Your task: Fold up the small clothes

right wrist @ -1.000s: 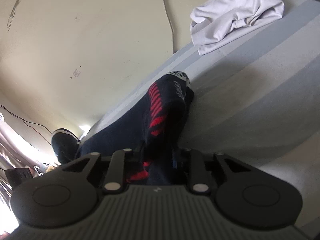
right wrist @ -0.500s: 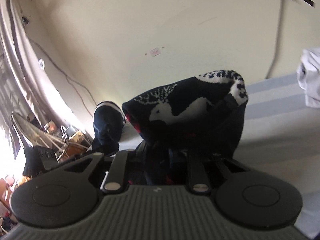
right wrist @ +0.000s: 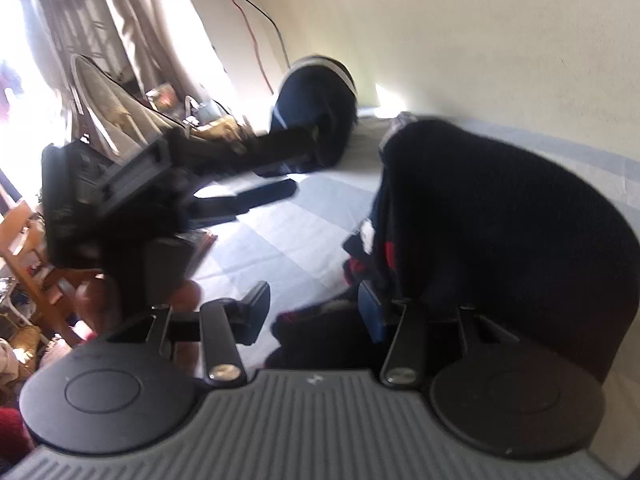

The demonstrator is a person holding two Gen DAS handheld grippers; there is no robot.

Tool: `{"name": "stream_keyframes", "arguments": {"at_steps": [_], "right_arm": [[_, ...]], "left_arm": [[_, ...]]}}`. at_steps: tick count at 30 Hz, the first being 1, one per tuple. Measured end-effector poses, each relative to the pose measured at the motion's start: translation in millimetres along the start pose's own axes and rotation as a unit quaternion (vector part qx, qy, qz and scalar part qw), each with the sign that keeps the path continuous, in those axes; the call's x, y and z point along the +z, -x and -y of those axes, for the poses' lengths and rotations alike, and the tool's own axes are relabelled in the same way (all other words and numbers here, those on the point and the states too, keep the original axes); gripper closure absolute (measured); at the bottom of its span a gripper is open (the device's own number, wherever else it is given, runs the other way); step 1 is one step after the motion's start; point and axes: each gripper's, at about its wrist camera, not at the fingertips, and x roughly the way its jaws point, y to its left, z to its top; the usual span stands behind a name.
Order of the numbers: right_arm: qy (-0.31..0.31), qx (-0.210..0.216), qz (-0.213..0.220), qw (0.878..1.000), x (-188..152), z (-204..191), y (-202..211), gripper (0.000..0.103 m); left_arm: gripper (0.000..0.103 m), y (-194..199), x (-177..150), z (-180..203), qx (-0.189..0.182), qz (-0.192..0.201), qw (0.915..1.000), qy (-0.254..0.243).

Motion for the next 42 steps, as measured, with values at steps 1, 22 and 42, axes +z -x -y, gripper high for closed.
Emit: {"name": "stream_keyframes", "arguments": {"at_steps": [1,22,42], "right_arm": [[0.011,-0.004,0.021,1.000,2.6,-2.5,16.3,0.051],[0.020,-0.128,-0.031,0.991,54.1,76.1,-69.9,0.075],[-0.121,-0.101,0.150,0.976,-10.3,97.9,59.0,0.039]], "left_arm": [[0.000,-0.1,-1.1,2.1,-0.005,-0.002,1.0000,-0.003],[0.052,-14.9,-70.2,58.1,0.071,-0.120,0.9724,-0.187],[0.065,-32.4,-46.7,45.7,0.080,-0.131,0.9785,-0.138]]}}
